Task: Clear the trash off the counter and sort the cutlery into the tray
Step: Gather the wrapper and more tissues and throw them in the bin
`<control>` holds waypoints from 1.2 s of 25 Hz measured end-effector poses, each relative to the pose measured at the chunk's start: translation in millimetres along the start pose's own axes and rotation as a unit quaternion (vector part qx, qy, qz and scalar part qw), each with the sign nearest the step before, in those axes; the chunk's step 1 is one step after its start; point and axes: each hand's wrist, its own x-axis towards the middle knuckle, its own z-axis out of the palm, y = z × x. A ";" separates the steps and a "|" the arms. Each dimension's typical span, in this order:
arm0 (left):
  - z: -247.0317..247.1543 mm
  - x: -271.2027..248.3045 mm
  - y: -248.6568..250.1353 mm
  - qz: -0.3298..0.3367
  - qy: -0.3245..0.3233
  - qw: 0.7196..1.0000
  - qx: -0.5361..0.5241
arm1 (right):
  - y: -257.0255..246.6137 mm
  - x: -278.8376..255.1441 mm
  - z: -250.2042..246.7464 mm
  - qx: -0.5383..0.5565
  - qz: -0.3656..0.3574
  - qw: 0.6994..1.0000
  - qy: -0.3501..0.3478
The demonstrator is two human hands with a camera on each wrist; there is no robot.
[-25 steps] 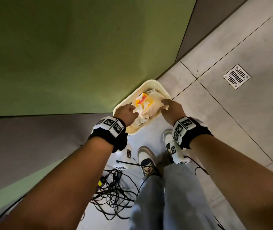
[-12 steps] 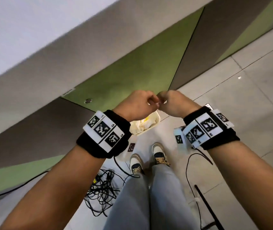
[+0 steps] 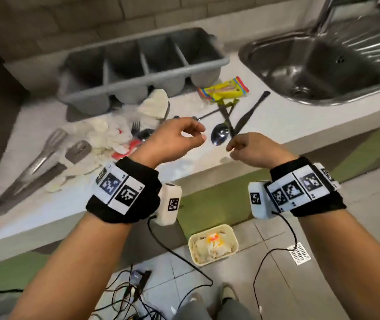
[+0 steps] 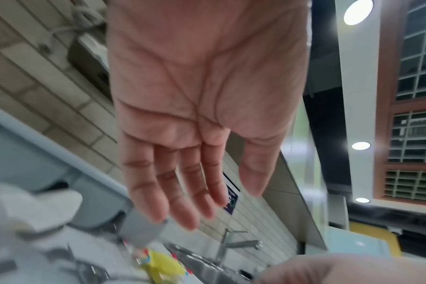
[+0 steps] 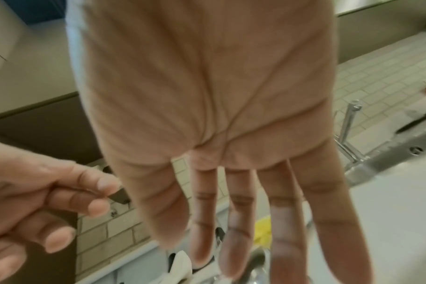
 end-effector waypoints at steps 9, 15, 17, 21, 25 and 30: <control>-62.5 40.6 -26.3 -0.107 0.131 0.985 0.032 | -9.8 44.4 -33.8 -0.010 0.034 0.995 0.097; -43.4 116.3 -29.2 -0.143 0.117 0.980 0.077 | 19.7 112.4 -59.4 -0.011 0.072 0.991 0.110; -30.8 143.5 -22.2 -0.145 0.095 0.982 0.077 | 27.9 138.7 -71.4 -0.018 0.081 0.991 0.103; -2.9 192.1 -13.0 -0.119 0.044 0.981 0.147 | 34.4 192.7 -90.9 -0.055 0.087 0.987 0.120; 14.2 217.4 -21.2 -0.175 -0.012 0.960 0.217 | 30.9 231.5 -98.9 -0.050 0.104 0.988 0.098; 14.4 225.2 -25.5 -0.203 0.051 0.959 0.190 | 21.9 258.4 -94.2 -0.006 0.126 0.987 0.095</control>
